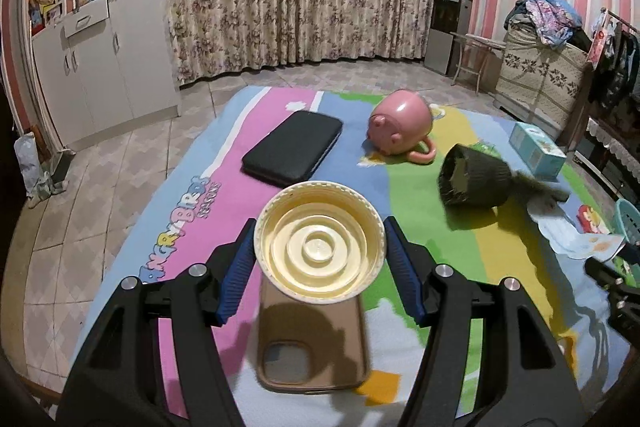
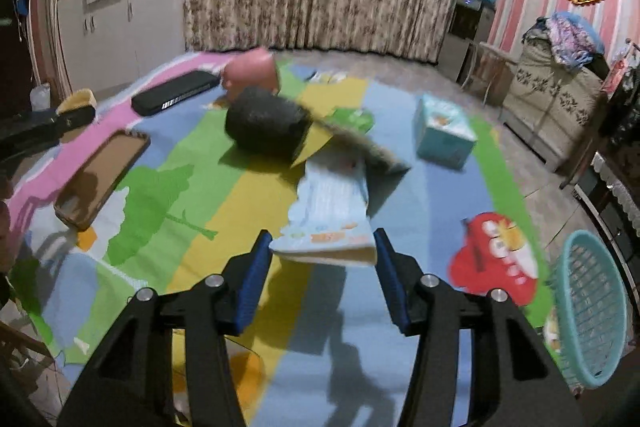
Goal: Collect trash
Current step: 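Carry the cream lid and white card over the blue basket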
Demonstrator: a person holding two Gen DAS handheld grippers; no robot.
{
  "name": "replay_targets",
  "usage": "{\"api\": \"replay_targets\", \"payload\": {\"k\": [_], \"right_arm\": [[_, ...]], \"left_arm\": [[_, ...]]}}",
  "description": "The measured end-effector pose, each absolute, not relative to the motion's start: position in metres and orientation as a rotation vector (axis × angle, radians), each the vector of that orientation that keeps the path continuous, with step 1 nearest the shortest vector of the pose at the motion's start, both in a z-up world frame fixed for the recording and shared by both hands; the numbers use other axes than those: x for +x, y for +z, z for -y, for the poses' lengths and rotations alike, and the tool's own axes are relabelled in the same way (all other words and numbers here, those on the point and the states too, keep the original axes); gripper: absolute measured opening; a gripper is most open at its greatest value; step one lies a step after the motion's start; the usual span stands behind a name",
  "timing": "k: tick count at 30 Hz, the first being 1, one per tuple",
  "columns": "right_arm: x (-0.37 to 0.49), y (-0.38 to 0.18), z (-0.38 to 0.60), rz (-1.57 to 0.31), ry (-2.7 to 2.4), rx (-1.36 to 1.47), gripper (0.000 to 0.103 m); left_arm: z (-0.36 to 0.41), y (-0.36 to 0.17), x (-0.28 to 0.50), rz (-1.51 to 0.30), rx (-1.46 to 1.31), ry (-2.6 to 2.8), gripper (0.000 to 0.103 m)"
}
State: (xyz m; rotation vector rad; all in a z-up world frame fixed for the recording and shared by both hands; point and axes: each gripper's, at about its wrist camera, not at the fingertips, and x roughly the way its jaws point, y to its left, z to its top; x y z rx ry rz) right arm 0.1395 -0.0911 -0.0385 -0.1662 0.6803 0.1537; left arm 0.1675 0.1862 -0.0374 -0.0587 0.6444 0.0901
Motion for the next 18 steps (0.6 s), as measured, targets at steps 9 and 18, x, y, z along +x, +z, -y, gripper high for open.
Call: {"api": "replay_targets", "payload": {"k": [9,18], "right_arm": [[0.125,0.005,0.175,-0.604,0.070,-0.042,0.051],[0.115,0.015,0.258,-0.561,-0.049,0.068,0.051]], "left_arm": [[-0.144,-0.017,0.171,-0.610,-0.025,0.036,0.061],[-0.098,-0.004,0.178,-0.596,0.009,-0.023,0.061]]}}
